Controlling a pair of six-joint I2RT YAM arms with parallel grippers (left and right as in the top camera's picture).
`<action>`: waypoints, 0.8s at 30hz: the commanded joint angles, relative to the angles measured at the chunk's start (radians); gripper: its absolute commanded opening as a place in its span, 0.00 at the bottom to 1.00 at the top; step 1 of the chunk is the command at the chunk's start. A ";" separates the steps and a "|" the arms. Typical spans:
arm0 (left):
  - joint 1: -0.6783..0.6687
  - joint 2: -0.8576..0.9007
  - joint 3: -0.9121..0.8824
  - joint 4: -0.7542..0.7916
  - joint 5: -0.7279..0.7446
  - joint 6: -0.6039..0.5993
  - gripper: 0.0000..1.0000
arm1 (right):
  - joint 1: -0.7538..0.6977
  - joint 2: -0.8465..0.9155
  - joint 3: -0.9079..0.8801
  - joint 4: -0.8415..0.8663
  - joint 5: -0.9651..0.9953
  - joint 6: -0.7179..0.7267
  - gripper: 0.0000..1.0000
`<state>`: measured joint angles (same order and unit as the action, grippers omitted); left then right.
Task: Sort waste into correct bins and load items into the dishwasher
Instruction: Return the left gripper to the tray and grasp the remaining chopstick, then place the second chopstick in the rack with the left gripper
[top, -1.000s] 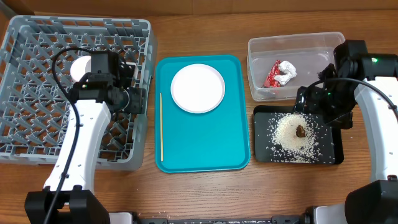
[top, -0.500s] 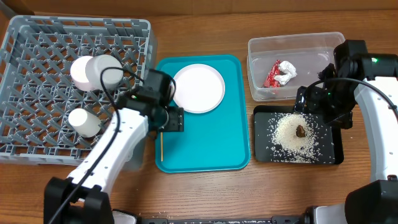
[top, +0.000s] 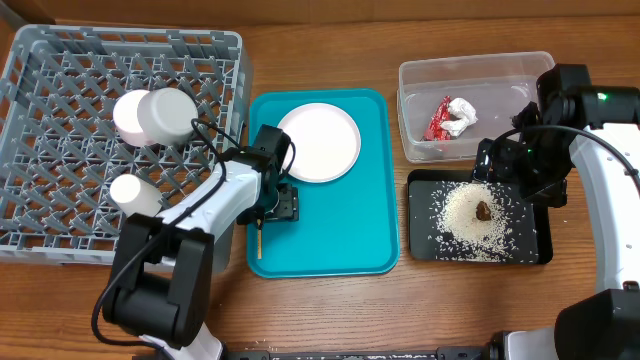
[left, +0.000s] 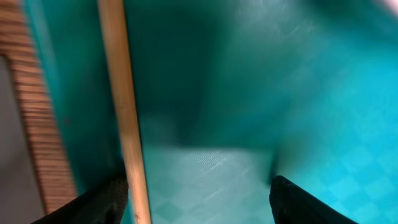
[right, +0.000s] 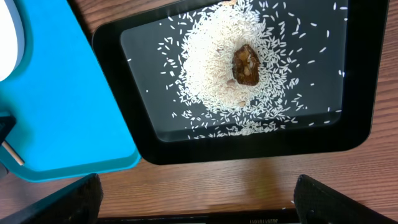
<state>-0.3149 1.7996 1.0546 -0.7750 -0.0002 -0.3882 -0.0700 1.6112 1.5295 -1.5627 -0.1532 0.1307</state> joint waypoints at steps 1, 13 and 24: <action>0.000 0.048 -0.010 0.013 -0.005 -0.013 0.68 | 0.002 -0.019 0.003 0.005 -0.005 0.001 1.00; 0.002 0.060 0.056 -0.042 0.036 -0.008 0.04 | 0.002 -0.019 0.003 0.001 -0.005 0.001 1.00; 0.013 -0.135 0.369 -0.278 -0.132 0.074 0.04 | 0.002 -0.019 0.003 0.001 -0.005 0.001 1.00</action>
<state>-0.3126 1.7565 1.3308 -1.0294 -0.0475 -0.3794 -0.0704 1.6112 1.5295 -1.5635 -0.1532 0.1303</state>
